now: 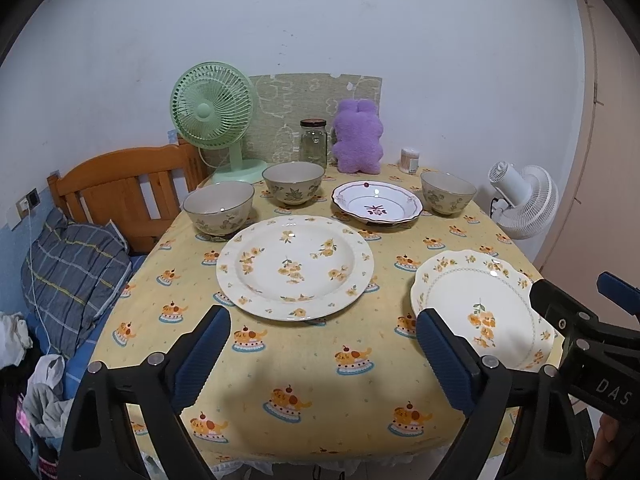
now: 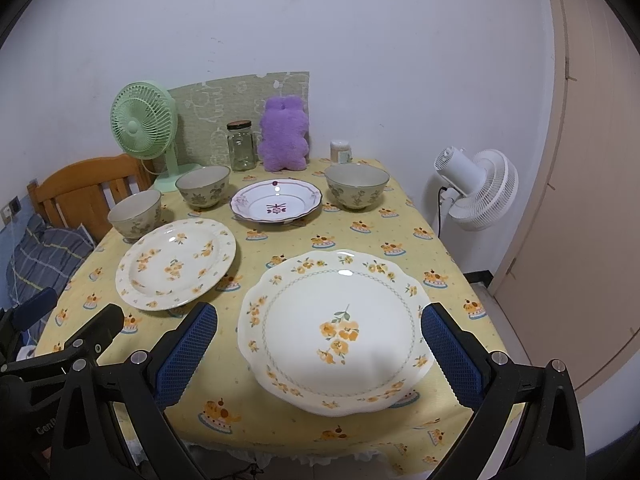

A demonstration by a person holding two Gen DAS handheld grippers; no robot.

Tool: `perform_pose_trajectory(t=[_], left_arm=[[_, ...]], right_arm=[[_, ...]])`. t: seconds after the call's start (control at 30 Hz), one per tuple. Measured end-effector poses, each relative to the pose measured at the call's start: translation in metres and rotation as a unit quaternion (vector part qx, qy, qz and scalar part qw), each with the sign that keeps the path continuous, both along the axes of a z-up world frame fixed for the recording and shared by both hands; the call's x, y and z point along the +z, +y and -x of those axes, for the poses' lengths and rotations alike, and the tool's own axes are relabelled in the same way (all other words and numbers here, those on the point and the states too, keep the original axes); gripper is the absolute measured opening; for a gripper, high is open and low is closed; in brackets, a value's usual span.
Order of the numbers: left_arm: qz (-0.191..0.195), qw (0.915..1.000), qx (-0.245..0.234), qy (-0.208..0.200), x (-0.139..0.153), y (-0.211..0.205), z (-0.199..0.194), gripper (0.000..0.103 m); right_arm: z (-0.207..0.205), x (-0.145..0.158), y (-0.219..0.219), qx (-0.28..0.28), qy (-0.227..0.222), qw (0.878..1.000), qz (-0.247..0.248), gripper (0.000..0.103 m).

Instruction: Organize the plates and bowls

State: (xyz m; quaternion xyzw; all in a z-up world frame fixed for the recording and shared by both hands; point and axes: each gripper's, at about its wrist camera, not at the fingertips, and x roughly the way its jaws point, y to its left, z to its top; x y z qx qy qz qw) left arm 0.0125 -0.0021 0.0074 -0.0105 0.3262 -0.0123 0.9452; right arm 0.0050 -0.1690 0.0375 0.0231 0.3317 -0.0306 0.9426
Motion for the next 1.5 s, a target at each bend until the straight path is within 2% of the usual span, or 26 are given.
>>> perform_pose_trajectory(t=[0.13, 0.2, 0.37, 0.53, 0.63, 0.7, 0.77, 1.03, 1.13, 1.2, 1.3, 1.43, 1.5], left_arm=[[0.01, 0.9999, -0.008, 0.006, -0.003, 0.007, -0.005, 0.093], [0.023, 0.9997, -0.01, -0.008, -0.004, 0.011, -0.007, 0.093], [0.038, 0.9988, -0.028, -0.011, -0.001, 0.02, -0.019, 0.09], [0.02, 0.9983, -0.054, -0.012, 0.007, 0.021, -0.039, 0.087], [0.007, 0.9968, -0.079, 0.003, 0.005, 0.015, -0.05, 0.08], [0.01, 0.9956, -0.091, 0.019, 0.002, 0.012, -0.056, 0.079], [0.019, 0.9941, -0.105, 0.021, 0.001, 0.006, -0.061, 0.078], [-0.006, 0.9892, -0.137, 0.051, -0.013, -0.036, -0.085, 0.073], [-0.008, 0.9892, -0.13, 0.067, -0.021, -0.052, -0.096, 0.07], [-0.006, 0.9897, -0.117, 0.083, -0.028, -0.063, -0.105, 0.068], [-0.01, 0.99, -0.098, 0.101, -0.038, -0.078, -0.115, 0.067], [-0.006, 0.9868, -0.074, 0.144, -0.057, -0.093, -0.121, 0.065], [-0.001, 0.9851, -0.063, 0.16, -0.066, -0.099, -0.124, 0.064]], right_arm=[[-0.005, 0.0, 0.003, -0.008, -0.001, 1.0, -0.003, 0.103], [-0.008, -0.001, 0.007, -0.01, 0.003, 1.0, -0.002, 0.103], [-0.016, 0.003, 0.022, -0.023, 0.008, 1.0, 0.014, 0.103], [-0.029, 0.006, 0.028, -0.05, 0.023, 0.998, 0.012, 0.101], [-0.035, 0.005, 0.029, -0.068, 0.031, 0.997, 0.015, 0.099], [-0.038, 0.004, 0.027, -0.08, 0.039, 0.996, 0.015, 0.099], [-0.041, 0.003, 0.022, -0.093, 0.044, 0.995, 0.016, 0.099], [-0.061, -0.015, -0.015, -0.113, 0.07, 0.991, 0.013, 0.098], [-0.075, -0.026, -0.032, -0.102, 0.082, 0.991, 0.014, 0.096], [-0.086, -0.033, -0.042, -0.09, 0.096, 0.991, 0.008, 0.09], [-0.098, -0.045, -0.058, -0.07, 0.115, 0.991, 0.006, 0.09], [-0.113, -0.066, -0.078, -0.042, 0.143, 0.989, -0.002, 0.09], [-0.117, -0.076, -0.086, -0.034, 0.161, 0.986, -0.008, 0.085]])
